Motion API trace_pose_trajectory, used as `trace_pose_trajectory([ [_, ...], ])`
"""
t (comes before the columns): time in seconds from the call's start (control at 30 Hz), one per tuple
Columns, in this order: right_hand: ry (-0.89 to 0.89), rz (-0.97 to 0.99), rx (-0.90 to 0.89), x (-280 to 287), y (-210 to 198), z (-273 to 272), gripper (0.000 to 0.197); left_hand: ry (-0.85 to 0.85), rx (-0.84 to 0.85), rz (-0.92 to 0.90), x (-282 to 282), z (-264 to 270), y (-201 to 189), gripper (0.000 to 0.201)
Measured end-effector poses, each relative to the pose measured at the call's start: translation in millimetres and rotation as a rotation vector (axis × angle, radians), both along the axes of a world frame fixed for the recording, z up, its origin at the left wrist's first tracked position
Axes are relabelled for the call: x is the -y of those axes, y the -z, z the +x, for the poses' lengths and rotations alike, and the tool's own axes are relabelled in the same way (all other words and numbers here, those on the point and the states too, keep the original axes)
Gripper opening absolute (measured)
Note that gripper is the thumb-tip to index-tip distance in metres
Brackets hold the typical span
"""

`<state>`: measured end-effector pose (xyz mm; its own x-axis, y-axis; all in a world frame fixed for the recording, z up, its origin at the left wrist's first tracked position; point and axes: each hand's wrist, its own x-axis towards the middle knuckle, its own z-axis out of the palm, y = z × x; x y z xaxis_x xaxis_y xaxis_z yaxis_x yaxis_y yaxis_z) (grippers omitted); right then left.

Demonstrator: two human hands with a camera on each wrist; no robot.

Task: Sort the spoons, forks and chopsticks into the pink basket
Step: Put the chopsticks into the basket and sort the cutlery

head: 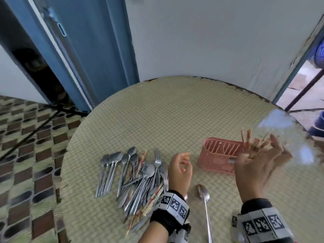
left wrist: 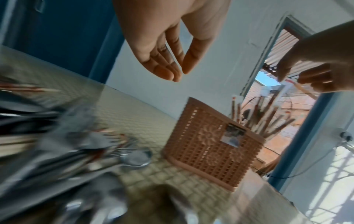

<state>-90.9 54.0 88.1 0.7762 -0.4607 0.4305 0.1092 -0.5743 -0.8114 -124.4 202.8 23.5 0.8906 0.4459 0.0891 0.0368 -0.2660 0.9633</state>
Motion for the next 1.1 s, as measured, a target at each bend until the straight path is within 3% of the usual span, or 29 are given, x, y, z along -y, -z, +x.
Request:
trace_pose_trajectory([
  [0.07,-0.083,-0.014,0.043,-37,9,-17,0.056,-0.077,-0.024,-0.016,-31,-13,10,0.03],
  [0.13,-0.173,-0.152,0.026,-74,25,-30,0.044,-0.15,-0.05,-0.019,-61,-25,19,0.028],
  [0.27,-0.442,-0.287,-0.241,-139,65,-46,0.042,-0.267,-0.126,0.007,-124,-42,38,0.022],
  [0.47,-0.733,-0.19,-0.656,-218,100,-39,0.025,-0.293,-0.29,0.094,-191,-43,64,0.019],
  [0.67,-0.669,-0.307,-0.799,-264,126,-17,0.014,-0.154,-0.422,0.148,-218,-28,77,0.009],
  [0.77,-0.607,-0.475,-0.842,-273,129,-11,0.025,-0.073,-0.46,0.214,-223,-22,81,0.009],
  [0.87,-0.588,-0.519,-0.864,-278,135,-7,0.029,0.002,-0.476,0.238,-225,-17,90,0.008],
  [0.97,-0.548,-0.408,-0.92,-279,136,-4,0.018,0.034,-0.505,0.319,-222,-15,96,0.01],
  [1.1,-0.508,-0.25,-0.98,-276,133,2,0.009,-0.064,-0.558,0.37,-218,-12,96,0.008],
])
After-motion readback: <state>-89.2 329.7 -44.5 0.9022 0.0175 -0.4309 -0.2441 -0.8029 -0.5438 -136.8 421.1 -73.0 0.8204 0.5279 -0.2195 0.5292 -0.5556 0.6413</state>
